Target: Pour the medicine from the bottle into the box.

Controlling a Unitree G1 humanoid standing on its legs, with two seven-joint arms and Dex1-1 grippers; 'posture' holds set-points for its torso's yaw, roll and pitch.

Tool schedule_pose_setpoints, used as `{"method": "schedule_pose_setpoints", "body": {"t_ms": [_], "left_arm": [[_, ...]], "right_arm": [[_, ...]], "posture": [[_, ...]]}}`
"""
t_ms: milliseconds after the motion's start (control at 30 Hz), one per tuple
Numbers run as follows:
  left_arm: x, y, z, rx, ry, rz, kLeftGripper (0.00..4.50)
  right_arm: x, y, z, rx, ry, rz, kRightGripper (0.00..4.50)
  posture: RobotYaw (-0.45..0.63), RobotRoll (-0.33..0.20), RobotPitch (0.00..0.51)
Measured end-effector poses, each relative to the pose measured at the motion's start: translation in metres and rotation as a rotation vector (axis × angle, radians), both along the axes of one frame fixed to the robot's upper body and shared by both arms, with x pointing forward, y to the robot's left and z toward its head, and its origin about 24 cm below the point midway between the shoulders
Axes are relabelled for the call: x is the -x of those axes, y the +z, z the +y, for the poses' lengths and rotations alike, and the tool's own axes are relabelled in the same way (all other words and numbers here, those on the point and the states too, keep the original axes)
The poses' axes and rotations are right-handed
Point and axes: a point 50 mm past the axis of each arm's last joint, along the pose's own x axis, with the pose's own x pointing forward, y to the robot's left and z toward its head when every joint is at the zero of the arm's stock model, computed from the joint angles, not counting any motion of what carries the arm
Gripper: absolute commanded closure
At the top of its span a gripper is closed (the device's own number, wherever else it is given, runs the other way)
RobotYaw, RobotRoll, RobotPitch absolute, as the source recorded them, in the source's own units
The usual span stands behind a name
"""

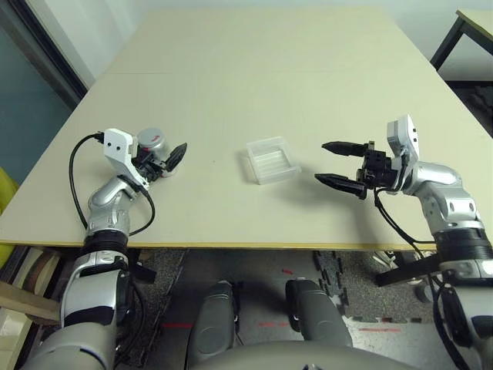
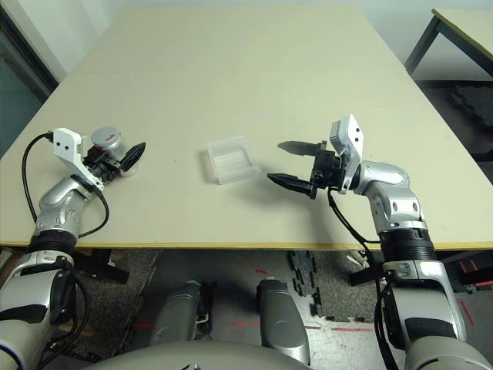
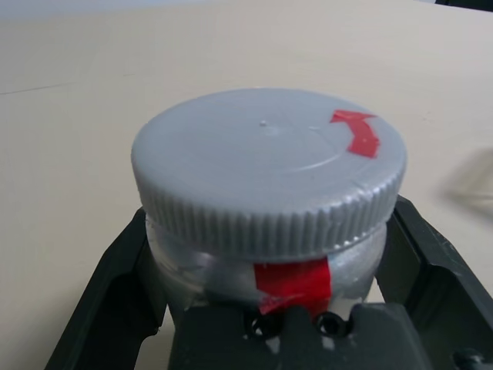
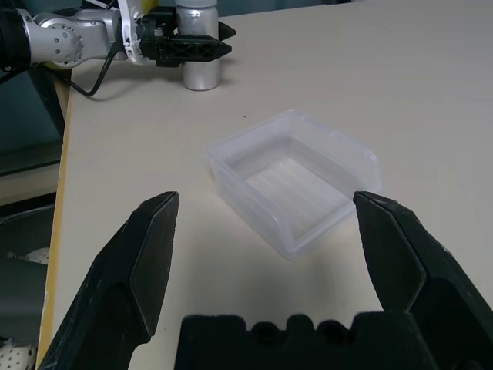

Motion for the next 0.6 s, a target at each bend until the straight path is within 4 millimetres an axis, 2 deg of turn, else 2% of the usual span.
{"method": "schedule_pose_setpoints", "body": {"t_ms": [33, 133, 433, 600], "left_arm": [[0.000, -0.001, 0.000, 0.001, 0.003, 0.004, 0.65], [0.000, -0.003, 0.001, 0.005, 0.013, 0.013, 1.73], [0.000, -0.002, -0.002, 0.009, -0.033, 0.022, 1.79], [-0.005, 0.005, -0.022, 0.041, -0.181, 0.049, 1.79]], "right_arm": [[0.000, 0.000, 0.000, 0.000, 0.000, 0.000, 0.00], [0.000, 0.000, 0.000, 0.000, 0.000, 0.000, 0.00], [0.000, 0.000, 0.000, -0.002, -0.001, -0.001, 0.00], [0.000, 0.000, 0.000, -0.003, -0.002, -0.001, 0.00]], "posture": [[-0.19, 0.000, 0.105], [-0.19, 0.000, 0.107], [-0.20, 0.000, 0.107], [-0.20, 0.000, 0.105]]}}
